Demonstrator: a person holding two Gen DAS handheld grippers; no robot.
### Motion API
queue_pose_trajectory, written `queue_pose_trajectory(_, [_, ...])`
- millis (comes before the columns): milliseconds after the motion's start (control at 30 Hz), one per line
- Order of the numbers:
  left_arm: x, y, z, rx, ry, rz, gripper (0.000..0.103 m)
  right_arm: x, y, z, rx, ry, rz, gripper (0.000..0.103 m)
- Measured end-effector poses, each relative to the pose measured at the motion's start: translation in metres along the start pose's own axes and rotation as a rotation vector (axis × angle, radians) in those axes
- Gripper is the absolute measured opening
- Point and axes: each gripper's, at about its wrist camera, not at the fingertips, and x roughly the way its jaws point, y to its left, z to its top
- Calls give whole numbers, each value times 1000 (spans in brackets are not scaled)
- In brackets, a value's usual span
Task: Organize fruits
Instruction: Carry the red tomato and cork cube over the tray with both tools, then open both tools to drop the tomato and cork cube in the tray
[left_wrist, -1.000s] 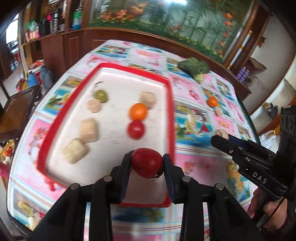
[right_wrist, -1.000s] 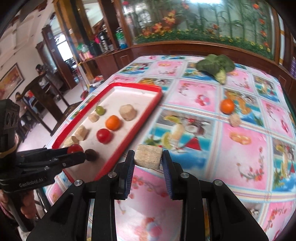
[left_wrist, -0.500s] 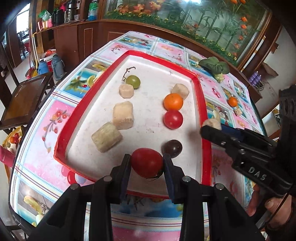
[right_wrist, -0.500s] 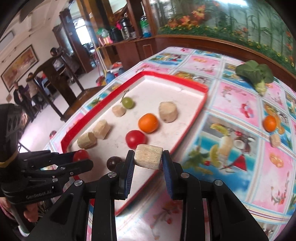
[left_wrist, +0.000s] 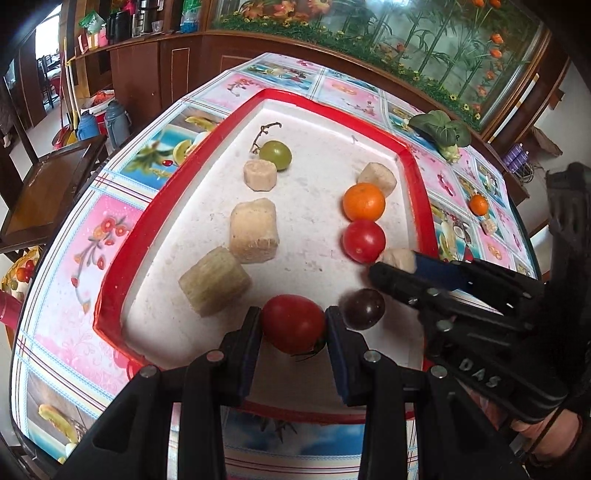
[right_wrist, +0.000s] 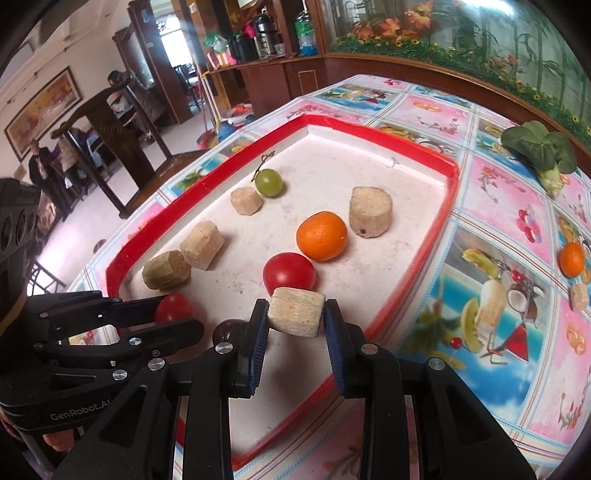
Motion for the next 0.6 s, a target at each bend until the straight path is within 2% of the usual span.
queue_pose_trajectory(333, [2,-7,0,36,-26,42,39,6,3,3,-36,-2,-33,30])
queue_pose_trajectory(467, [1,-7,0,19,-13,49,55,6,2,1,-25,5,-37,30])
queue_pose_trajectory(600, [-3,-7,-3,22,-19,64,60,1,4,-1,-20,1,-40,30])
